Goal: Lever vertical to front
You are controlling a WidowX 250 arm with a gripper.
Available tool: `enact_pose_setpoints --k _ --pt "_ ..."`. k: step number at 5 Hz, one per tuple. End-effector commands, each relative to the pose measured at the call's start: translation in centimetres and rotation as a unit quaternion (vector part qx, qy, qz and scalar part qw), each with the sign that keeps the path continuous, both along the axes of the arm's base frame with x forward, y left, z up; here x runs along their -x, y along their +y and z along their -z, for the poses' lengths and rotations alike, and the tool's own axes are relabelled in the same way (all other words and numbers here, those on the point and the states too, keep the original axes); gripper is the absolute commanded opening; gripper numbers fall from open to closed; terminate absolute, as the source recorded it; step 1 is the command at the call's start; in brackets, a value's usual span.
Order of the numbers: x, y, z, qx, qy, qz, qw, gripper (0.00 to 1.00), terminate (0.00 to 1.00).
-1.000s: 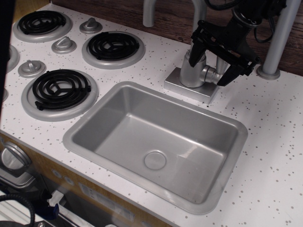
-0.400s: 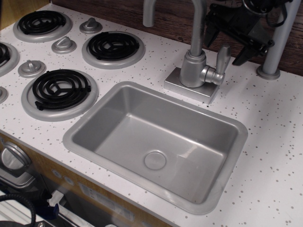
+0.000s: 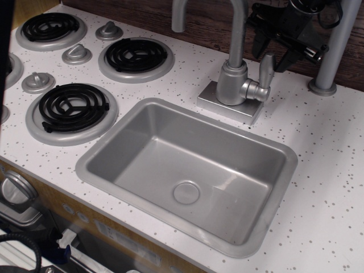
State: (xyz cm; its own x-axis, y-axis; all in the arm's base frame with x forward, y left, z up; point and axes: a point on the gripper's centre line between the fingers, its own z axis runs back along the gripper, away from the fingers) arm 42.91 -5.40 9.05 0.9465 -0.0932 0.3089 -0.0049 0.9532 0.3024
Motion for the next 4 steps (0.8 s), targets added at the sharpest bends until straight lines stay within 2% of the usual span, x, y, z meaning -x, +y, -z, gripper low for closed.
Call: enact_pose_setpoints --k 1,2,3,4 --pt "0.2 0.1 -2.0 0.016 -0.003 -0.018 0.9997 0.0 0.0" --pt "2.1 -0.1 -2.3 0.015 0.022 -0.04 0.9988 0.0 0.0" --pt "3.3 0.4 -1.8 0.028 0.054 -0.044 0.9972 0.0 0.0" --pt "3.1 1.3 -0.1 0.053 0.069 -0.033 0.9957 0.0 0.0"
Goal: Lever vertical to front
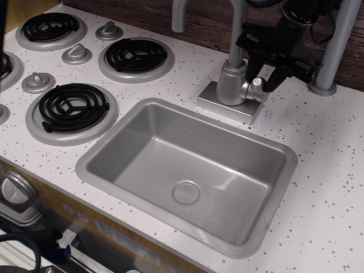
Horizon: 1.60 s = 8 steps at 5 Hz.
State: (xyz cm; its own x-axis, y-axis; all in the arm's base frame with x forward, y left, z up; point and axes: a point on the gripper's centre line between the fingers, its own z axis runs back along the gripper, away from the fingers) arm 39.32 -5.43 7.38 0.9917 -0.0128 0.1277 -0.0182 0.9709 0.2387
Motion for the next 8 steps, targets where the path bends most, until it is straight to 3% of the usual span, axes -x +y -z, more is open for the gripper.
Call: enact_pose_setpoints --k 1,4,5,8 --pt "-1.0 1.6 0.2 0.045 -0.023 0.006 0.9987 0.0 0.0" --pt "-1.2 1.6 2.5 0.065 -0.033 0.012 0.9973 0.0 0.0" --pt "-1.1 1.4 1.4 0.051 -0.028 0.008 0.9983 1.0 0.0" --pt "1.4 0.9 -3.8 -0.009 -0.011 -0.029 0.9995 1.0 0.0"
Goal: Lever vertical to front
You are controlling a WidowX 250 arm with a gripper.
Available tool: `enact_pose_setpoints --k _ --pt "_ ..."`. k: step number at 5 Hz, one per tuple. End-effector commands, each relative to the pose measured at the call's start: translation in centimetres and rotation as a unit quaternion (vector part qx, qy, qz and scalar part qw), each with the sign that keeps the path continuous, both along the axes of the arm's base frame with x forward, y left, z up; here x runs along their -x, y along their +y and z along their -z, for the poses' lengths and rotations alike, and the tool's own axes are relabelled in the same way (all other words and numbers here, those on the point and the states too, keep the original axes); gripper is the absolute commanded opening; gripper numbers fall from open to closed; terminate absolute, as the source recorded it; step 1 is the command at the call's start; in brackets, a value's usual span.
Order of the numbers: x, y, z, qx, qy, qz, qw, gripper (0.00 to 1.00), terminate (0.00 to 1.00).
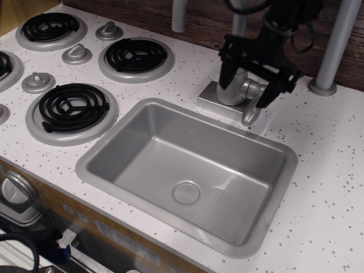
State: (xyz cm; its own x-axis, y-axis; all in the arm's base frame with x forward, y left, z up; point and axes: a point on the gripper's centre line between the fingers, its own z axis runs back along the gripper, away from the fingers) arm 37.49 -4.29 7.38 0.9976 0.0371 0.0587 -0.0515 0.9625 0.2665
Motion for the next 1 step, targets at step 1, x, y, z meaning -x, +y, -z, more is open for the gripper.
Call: enact_pose_setpoints --k 1 --pt "-0.17 -0.5 -4.38 -0.002 -0.052 -0.004 0.9986 1.0 1.0"
